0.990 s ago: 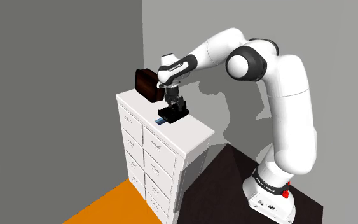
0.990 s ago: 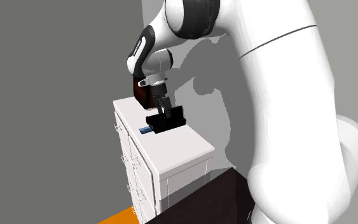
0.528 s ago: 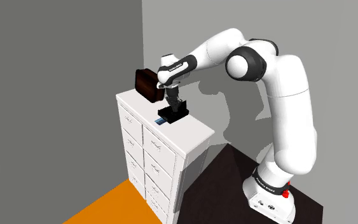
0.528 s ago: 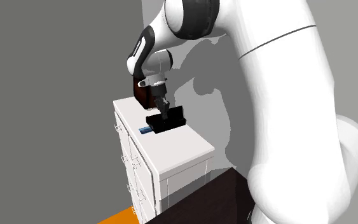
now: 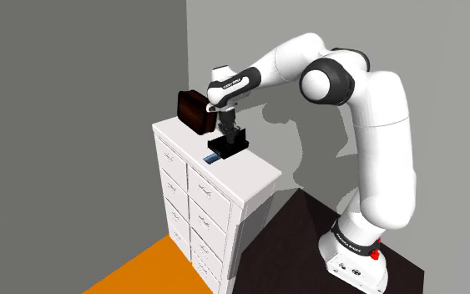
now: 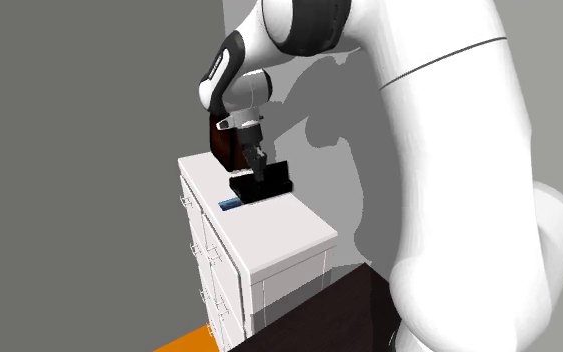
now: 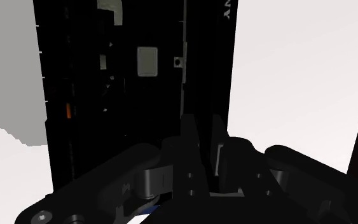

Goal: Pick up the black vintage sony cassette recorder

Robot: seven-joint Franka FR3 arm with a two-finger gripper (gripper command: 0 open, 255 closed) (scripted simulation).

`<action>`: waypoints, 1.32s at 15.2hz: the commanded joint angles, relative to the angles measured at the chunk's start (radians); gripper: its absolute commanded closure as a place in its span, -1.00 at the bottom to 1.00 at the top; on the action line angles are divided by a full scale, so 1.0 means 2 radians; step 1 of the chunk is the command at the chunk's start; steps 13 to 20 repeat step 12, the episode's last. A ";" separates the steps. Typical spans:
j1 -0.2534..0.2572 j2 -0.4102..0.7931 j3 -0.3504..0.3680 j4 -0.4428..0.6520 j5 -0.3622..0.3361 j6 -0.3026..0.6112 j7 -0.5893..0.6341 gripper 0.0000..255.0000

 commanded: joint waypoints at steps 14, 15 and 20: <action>0.002 -0.032 -0.003 0.029 -0.005 -0.059 -0.001 1.00; 0.002 -0.032 -0.003 0.029 -0.005 -0.059 -0.001 1.00; 0.002 -0.032 -0.003 0.029 -0.005 -0.059 -0.001 1.00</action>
